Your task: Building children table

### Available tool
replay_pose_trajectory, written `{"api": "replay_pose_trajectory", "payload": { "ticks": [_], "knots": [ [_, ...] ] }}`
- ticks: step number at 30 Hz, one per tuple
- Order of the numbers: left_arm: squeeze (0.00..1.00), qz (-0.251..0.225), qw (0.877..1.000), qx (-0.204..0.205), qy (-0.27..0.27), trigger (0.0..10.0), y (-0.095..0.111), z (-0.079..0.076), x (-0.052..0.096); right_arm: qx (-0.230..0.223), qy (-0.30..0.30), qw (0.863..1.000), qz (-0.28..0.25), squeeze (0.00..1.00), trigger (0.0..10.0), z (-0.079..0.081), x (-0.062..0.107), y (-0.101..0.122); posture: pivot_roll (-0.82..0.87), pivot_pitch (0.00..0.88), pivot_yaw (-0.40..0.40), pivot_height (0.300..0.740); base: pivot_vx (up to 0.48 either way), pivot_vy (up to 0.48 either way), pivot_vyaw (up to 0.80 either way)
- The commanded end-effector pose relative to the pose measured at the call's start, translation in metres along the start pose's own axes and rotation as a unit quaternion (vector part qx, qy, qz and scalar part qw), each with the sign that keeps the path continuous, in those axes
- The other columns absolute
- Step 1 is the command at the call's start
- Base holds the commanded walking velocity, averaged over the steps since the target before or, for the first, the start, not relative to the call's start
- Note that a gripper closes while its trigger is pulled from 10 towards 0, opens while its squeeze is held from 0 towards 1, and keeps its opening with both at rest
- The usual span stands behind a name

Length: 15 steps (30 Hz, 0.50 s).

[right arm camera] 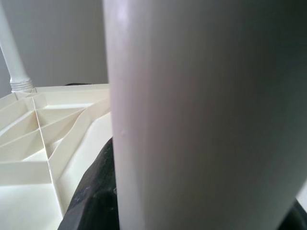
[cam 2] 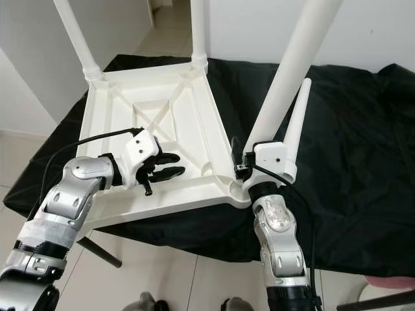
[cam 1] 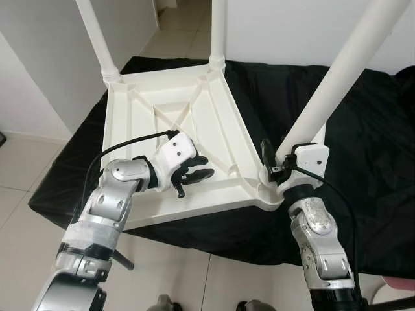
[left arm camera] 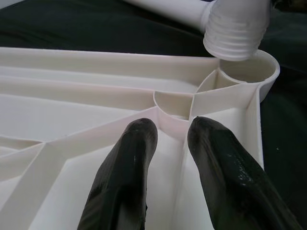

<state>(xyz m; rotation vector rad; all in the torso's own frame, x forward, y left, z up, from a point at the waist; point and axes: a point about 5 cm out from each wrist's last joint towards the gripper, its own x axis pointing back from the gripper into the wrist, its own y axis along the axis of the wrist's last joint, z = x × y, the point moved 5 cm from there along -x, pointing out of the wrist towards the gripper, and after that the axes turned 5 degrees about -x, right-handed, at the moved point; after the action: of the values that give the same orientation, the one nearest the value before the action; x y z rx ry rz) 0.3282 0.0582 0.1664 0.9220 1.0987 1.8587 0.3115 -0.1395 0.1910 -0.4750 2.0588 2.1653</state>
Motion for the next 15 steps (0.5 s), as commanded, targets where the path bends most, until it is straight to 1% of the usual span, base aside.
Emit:
{"api": "replay_pose_trajectory", "payload": {
  "ticks": [1,2,4,5,7,8,9,10,11,13,14,15],
  "knots": [
    [0.0,0.0,0.994,0.014,0.104,10.0,0.001,0.019,0.006,-0.004,0.011,1.0,-0.006,0.0,10.0,0.005,0.004,0.002,-0.03,0.065,0.066,0.74,0.0,0.0,0.0],
    [0.0,0.0,0.994,0.014,0.104,10.0,0.001,0.019,0.006,-0.004,0.011,1.0,-0.006,0.0,10.0,0.005,0.004,0.002,-0.03,0.065,0.066,0.74,0.0,0.0,0.0],
    [0.0,-0.027,0.994,0.027,0.103,10.0,0.006,0.01,0.007,0.001,0.016,1.0,0.005,0.0,10.0,0.006,0.01,-0.004,-0.03,0.061,0.059,0.74,0.0,0.0,0.0],
    [0.0,-0.027,0.994,0.027,0.103,10.0,0.006,0.01,0.007,0.001,0.016,1.0,0.005,0.0,10.0,0.006,0.01,-0.004,-0.03,0.061,0.059,0.74,0.0,0.0,0.0],
    [0.0,-0.048,0.993,0.032,0.1,10.0,0.012,0.001,0.006,0.005,0.023,1.0,0.012,0.0,10.0,0.008,0.015,-0.007,-0.04,0.058,0.054,0.74,0.0,0.0,0.0],
    [0.0,-0.048,0.993,0.032,0.1,10.0,0.012,0.001,0.006,0.005,0.023,1.0,0.012,0.0,10.0,0.008,0.015,-0.007,-0.04,0.058,0.054,0.74,0.0,0.0,0.0],
    [0.0,-0.059,0.992,0.033,0.104,10.0,0.014,-0.002,0.006,0.009,0.031,0.999,0.017,0.0,10.0,0.01,0.018,-0.009,-0.04,0.054,0.05,0.74,0.0,0.0,0.0],
    [0.0,-0.062,0.992,0.049,0.102,10.0,0.013,-0.006,0.005,0.012,0.037,0.999,0.024,0.0,10.0,0.011,0.022,-0.012,-0.04,0.051,0.049,0.74,0.0,0.0,0.0],
    [0.0,-0.062,0.992,0.049,0.102,10.0,0.013,-0.006,0.005,0.012,0.037,0.999,0.024,0.0,10.0,0.011,0.022,-0.012,-0.04,0.051,0.049,0.74,0.0,0.0,0.0],
    [0.0,-0.06,0.991,0.064,0.096,10.0,0.011,-0.014,0.004,0.022,0.048,0.998,0.034,0.0,10.0,0.012,0.026,-0.017,-0.04,0.048,0.048,0.74,0.0,0.0,0.0],
    [0.0,-0.06,0.991,0.064,0.096,10.0,0.011,-0.014,0.004,0.022,0.048,0.998,0.034,0.0,10.0,0.012,0.026,-0.017,-0.04,0.048,0.048,0.74,0.0,0.0,0.0],
    [0.0,-0.062,0.991,0.076,0.087,10.0,0.013,-0.02,0.004,0.029,0.055,0.997,0.039,0.0,10.0,0.012,0.028,-0.02,-0.04,0.046,0.049,0.74,0.0,0.0,0.0]
  ]
}}
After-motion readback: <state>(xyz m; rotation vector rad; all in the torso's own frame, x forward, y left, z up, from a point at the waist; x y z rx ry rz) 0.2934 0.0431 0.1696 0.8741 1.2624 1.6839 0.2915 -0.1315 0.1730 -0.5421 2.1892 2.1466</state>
